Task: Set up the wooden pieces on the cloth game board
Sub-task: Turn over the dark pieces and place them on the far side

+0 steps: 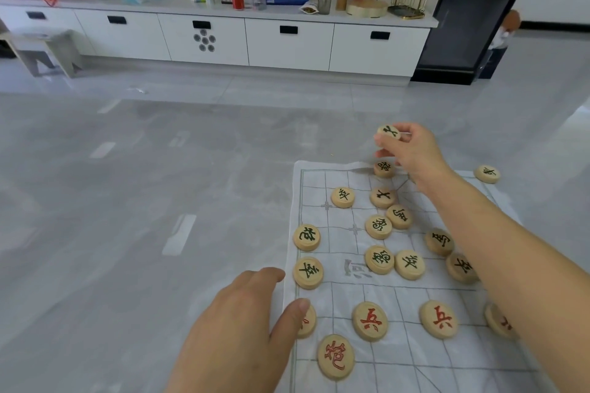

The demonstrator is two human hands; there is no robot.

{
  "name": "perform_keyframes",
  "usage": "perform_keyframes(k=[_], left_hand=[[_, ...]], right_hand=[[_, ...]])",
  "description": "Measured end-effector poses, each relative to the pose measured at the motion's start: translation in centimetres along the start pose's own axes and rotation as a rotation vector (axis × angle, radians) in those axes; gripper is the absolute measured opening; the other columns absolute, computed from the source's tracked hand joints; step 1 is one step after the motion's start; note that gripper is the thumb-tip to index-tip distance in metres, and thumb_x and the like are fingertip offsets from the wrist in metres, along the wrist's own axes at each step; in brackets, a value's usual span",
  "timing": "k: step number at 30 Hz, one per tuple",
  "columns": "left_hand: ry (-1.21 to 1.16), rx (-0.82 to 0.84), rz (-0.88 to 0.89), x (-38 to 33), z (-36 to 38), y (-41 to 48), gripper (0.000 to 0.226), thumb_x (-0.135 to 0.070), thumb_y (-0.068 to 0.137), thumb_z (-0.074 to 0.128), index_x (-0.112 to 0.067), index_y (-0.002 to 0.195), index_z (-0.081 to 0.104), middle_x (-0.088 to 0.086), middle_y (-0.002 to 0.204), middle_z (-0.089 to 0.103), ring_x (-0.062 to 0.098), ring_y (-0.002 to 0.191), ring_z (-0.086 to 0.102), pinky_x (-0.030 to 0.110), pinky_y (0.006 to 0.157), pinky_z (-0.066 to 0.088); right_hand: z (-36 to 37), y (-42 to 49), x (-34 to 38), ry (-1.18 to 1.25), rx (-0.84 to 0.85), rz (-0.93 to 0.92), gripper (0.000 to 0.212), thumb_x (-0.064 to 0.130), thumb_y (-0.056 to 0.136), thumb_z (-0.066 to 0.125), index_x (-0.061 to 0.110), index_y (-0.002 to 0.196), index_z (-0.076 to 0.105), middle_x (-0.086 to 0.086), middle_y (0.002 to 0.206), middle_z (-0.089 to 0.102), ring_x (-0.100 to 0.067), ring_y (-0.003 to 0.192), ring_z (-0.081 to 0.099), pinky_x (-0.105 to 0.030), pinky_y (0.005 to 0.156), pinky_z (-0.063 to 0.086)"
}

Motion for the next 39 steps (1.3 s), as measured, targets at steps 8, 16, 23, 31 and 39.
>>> perform_keyframes(k=[8, 16, 23, 31, 39], left_hand=[[0.014, 0.023, -0.004, -0.1, 0.5, 0.3, 0.049, -0.062, 0.087, 0.034, -0.044, 0.132, 0.029, -0.026, 0.132, 0.038, 0.0, 0.119, 0.044, 0.017, 0.094, 0.04], [0.023, 0.021, 0.003, 0.0, 0.7, 0.6, 0.048, -0.062, 0.086, 0.034, -0.045, 0.131, 0.03, -0.027, 0.129, 0.038, -0.001, 0.118, 0.044, 0.016, 0.092, 0.039], [0.028, 0.025, 0.004, 0.1, 0.8, 0.6, 0.047, -0.061, 0.087, 0.034, -0.045, 0.131, 0.029, -0.027, 0.13, 0.037, -0.002, 0.118, 0.043, 0.014, 0.09, 0.038], [0.028, 0.023, 0.007, 0.3, 0.8, 0.7, 0.048, -0.062, 0.087, 0.033, -0.045, 0.132, 0.029, -0.027, 0.13, 0.038, -0.002, 0.118, 0.043, 0.015, 0.091, 0.04], [0.042, 0.031, 0.008, 0.2, 1.0, 0.8, 0.049, -0.062, 0.086, 0.033, -0.045, 0.132, 0.029, -0.027, 0.131, 0.037, -0.001, 0.119, 0.043, 0.016, 0.093, 0.04]], right_hand=[[-2.2, 0.2, -1.6, -0.368, 0.075, -0.143, 0.037, 0.022, 0.079, 0.072, 0.02, 0.112, 0.057, 0.008, 0.093, 0.057, -0.016, 0.088, 0.053, -0.032, 0.081, 0.046], [0.0, 0.4, -2.4, -0.786, 0.165, -0.298, 0.037, 0.032, 0.085, 0.063, 0.031, 0.121, 0.053, 0.008, 0.123, 0.059, -0.017, 0.119, 0.049, -0.04, 0.102, 0.035], [1.6, 0.7, -1.7, -1.118, 0.221, -0.407, 0.041, 0.037, 0.087, 0.059, 0.033, 0.126, 0.049, 0.009, 0.131, 0.052, -0.018, 0.126, 0.036, -0.039, 0.1, 0.023], [1.1, 0.8, -2.1, -1.155, 0.279, -0.32, 0.051, 0.038, 0.087, 0.059, 0.037, 0.134, 0.042, 0.006, 0.14, 0.042, -0.023, 0.13, 0.03, -0.041, 0.102, 0.022], [-0.2, 1.0, -2.4, -1.124, 0.234, -0.223, 0.069, 0.057, 0.073, 0.066, 0.035, 0.134, 0.042, 0.002, 0.14, 0.041, -0.025, 0.129, 0.032, -0.041, 0.1, 0.025]])
Point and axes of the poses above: each hand's wrist, its own y-axis towards the middle knuckle, its own z-axis out of the palm, x = y × z, the point moved 2 cm from there along y, towards the middle knuckle
